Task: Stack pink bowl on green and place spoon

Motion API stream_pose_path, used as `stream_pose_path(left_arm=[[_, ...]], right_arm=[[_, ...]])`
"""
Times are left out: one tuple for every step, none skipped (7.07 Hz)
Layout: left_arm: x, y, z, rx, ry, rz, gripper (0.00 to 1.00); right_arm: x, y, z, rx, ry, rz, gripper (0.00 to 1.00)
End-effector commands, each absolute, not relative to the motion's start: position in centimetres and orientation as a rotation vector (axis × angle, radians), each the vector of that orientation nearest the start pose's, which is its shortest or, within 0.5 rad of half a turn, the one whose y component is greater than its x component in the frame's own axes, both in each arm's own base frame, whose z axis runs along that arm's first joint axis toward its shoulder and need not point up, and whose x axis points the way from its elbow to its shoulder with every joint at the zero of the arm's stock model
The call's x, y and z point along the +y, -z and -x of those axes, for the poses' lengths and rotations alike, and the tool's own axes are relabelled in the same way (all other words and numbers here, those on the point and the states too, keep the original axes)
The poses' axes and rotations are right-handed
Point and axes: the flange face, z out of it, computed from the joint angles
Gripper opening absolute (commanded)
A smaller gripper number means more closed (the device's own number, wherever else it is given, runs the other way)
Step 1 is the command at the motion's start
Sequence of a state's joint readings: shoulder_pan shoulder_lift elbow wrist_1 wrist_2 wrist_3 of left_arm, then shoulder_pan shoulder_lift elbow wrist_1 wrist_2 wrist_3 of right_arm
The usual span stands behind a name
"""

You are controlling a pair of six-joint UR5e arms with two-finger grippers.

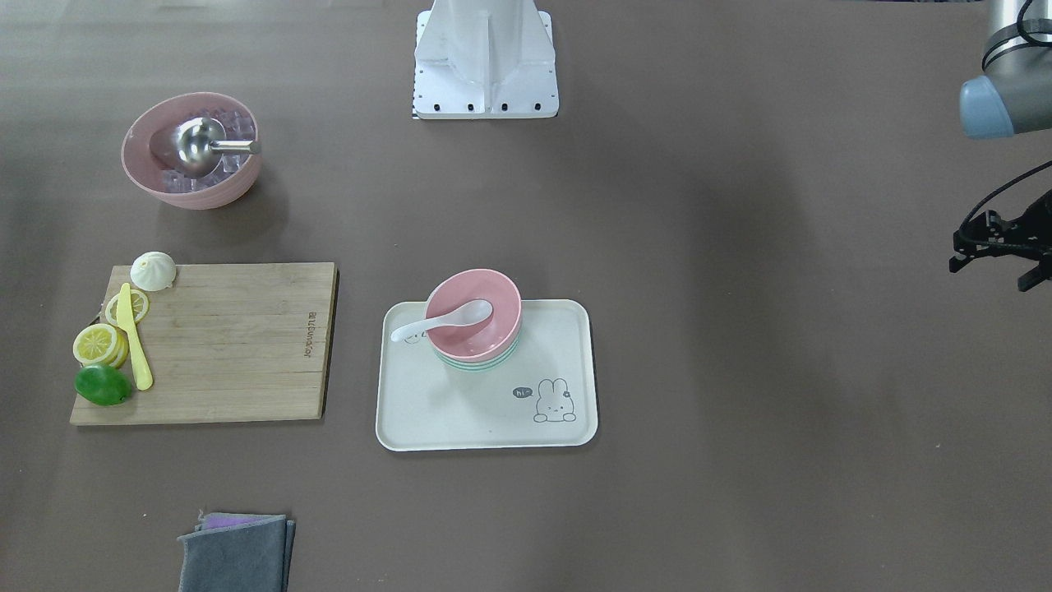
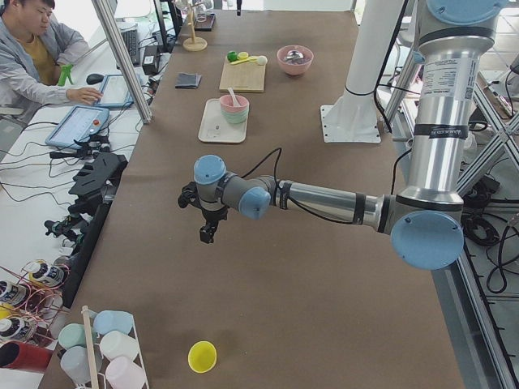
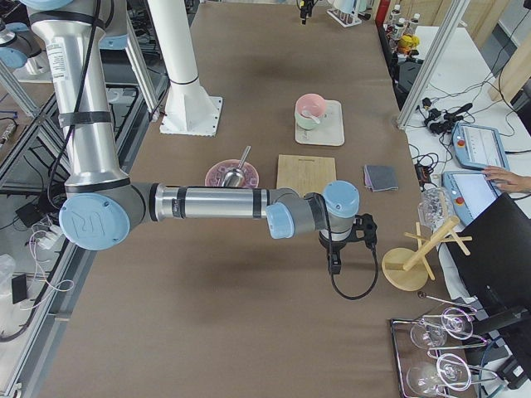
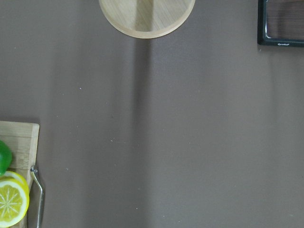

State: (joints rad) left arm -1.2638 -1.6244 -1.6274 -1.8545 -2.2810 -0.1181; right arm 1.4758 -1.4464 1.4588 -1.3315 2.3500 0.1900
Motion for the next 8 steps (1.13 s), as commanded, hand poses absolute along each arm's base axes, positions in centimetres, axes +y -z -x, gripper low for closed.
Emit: stream_pose_path(left_arm=[[-52.8,-57.8,-9.5,0.767,-0.317,-0.218,0.98],[-52.8,-57.7,-9.5,0.767,-0.317,-0.219,0.98],[-52.6,-57.7,-9.5,0.767,-0.317,-0.219,0.98],[-52.8,-57.5,-9.6,0.766,-0.319,-0.224,0.98],[-52.7,-57.4,-9.5,0.766,-0.319,-0.225,0.98],[-52.8,-57.2,-9.5,0.764,-0.321,-0.23,0.98],[-52.6,-56.8,-9.5,0.767,-0.325,-0.238,0.98],[-52.5,-56.1,-9.3,0.765,-0.326,-0.249,0.98]], right_arm=[[-56.3,-62.3,-0.8,-0.801,0.014,-0.126,1.0],[-56.3,-62.3,-0.8,-0.801,0.015,-0.127,1.0],[-56.3,-62.3,-0.7,-0.801,0.015,-0.125,1.0],[-56.3,-62.3,-0.6,-0.801,0.017,-0.125,1.0],[-56.3,-62.3,-0.6,-0.801,0.017,-0.125,1.0],[-56.3,-62.3,-0.6,-0.801,0.017,-0.125,1.0],[-56.3,-62.3,-0.6,-0.801,0.015,-0.124,1.0],[-56.3,-62.2,-0.6,-0.801,0.016,-0.126,1.0]])
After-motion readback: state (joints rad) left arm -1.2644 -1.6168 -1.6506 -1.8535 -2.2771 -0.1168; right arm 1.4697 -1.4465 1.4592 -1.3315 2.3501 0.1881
